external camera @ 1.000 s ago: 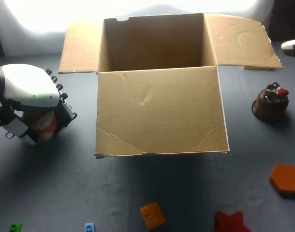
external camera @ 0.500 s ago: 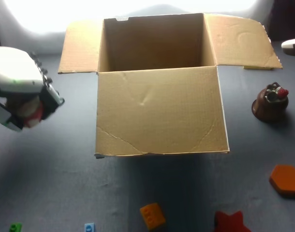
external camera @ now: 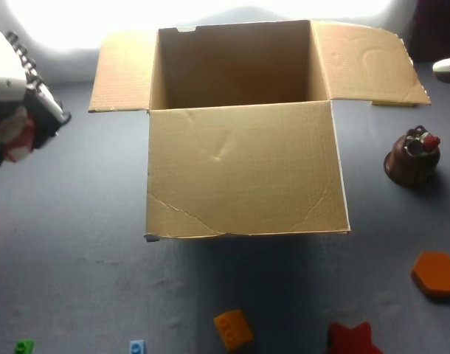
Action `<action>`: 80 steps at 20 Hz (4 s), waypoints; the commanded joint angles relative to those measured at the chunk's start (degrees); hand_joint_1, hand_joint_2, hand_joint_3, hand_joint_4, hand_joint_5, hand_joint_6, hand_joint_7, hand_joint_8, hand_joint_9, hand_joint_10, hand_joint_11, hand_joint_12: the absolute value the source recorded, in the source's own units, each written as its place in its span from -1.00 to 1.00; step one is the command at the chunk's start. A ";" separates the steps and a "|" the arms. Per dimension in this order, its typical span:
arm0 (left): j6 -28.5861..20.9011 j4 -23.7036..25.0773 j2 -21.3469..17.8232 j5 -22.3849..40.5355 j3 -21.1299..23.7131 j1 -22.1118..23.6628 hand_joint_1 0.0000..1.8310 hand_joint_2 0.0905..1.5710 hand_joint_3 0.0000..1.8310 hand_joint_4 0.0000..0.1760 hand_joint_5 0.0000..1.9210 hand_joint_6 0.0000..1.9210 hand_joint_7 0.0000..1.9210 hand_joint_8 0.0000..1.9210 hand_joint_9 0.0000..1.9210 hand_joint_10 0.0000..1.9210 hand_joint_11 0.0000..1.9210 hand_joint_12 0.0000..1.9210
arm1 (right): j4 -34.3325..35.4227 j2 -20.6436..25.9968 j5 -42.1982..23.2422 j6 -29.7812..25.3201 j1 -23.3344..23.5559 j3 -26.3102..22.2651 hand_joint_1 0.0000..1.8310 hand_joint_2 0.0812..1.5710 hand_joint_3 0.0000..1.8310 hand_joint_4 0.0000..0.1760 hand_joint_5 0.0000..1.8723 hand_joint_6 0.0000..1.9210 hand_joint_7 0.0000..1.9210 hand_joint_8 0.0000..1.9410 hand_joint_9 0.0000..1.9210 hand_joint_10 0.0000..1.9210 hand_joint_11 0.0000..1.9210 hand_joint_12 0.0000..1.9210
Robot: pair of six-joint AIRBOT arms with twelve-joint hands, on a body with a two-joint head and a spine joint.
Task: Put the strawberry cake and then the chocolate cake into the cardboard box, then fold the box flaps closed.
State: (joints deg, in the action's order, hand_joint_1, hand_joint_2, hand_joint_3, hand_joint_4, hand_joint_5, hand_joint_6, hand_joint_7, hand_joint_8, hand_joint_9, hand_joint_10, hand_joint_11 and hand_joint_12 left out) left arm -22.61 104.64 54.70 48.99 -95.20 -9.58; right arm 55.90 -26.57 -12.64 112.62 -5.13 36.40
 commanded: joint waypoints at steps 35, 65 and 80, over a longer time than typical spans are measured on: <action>-6.11 16.24 22.79 6.54 -7.60 21.39 0.50 0.41 -1.00 -1.00 -0.14 0.20 -0.03 0.07 -0.03 0.29 -0.20 0.44 | -0.95 0.70 -4.72 0.25 0.62 0.04 0.24 0.36 -0.98 -1.00 -0.75 -1.00 -0.68 -1.00 -0.70 -1.00 -1.00 -0.16; -4.46 18.48 25.91 6.06 -10.85 22.68 -0.07 0.26 -1.00 -1.00 -0.79 -0.99 -0.76 -0.99 -0.69 -0.98 -1.00 0.11 | -0.94 0.66 -5.38 -2.21 -0.66 0.48 0.20 0.33 -1.00 -1.00 -0.74 -1.00 -0.69 -1.00 -0.66 -0.99 -1.00 0.01; -5.60 25.01 9.61 7.30 -5.75 24.22 -1.00 0.56 -1.00 -1.00 -0.79 -0.99 -0.69 -0.99 -0.66 -0.99 -1.00 0.01 | 19.06 -12.56 -11.72 -6.17 -11.45 15.52 0.18 0.29 -1.00 -1.00 -0.70 -0.99 -0.68 -1.00 -0.66 -1.00 -1.00 0.05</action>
State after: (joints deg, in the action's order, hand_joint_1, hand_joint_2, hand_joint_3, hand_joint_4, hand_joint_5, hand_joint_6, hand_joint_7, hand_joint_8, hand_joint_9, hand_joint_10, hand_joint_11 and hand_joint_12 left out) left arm -28.38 132.92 64.58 58.67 -100.77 13.80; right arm 76.34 -40.75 -19.94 106.69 -17.37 52.03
